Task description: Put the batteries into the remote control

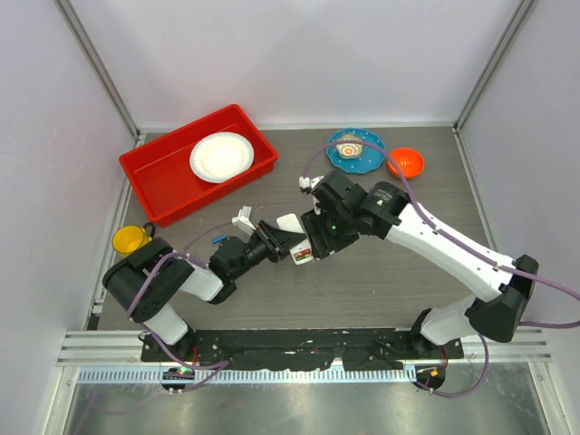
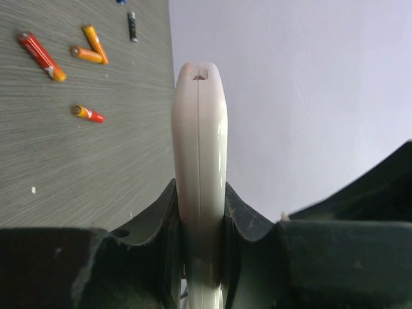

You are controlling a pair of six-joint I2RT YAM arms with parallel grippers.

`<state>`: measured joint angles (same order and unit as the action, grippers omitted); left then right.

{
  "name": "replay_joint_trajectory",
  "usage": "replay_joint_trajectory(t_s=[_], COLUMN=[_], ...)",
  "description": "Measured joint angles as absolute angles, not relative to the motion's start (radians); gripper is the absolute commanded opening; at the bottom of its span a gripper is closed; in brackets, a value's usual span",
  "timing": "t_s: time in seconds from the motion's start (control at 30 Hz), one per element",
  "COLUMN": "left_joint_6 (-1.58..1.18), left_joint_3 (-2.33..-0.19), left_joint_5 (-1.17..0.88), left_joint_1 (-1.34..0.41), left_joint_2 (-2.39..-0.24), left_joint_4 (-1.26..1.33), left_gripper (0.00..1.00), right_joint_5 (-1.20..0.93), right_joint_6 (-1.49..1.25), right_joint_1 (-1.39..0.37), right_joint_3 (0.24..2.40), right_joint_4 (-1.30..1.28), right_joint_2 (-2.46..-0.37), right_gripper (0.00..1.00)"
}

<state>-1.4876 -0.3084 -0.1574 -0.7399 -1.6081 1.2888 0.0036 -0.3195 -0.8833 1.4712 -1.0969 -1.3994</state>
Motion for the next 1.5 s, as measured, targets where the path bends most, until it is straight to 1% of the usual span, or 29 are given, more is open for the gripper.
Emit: replay_joint_trajectory(t_s=[0.3, 0.7, 1.1, 1.5], left_joint_6=[-1.484, -1.454, -1.400, -1.313], left_joint_3=[-0.289, -0.265, -0.233, -0.214], left_joint_5=[-0.078, -0.037, 0.028, 0.092], left_joint_1=[-0.747, -0.804, -0.823, -0.851], left_joint_2=[-1.608, -1.608, -1.591, -1.518], left_joint_4=[1.289, 1.289, 1.288, 1.288], left_gripper=[0.00, 0.00, 0.00, 0.00], right_joint_5=[-0.031, -0.018, -0.013, -0.014], right_joint_6=[-0.295, -0.265, -0.291, -0.320], right_joint_1=[-0.929, -0.947, -0.970, -0.978], right_joint_3=[1.502, 1.558, 1.552, 1.478], right_joint_4=[-1.205, -1.212, -1.137, -1.057], right_joint_2=[-1.487, -1.620, -1.636, -1.635], right_gripper=[0.01, 0.01, 0.01, 0.01])
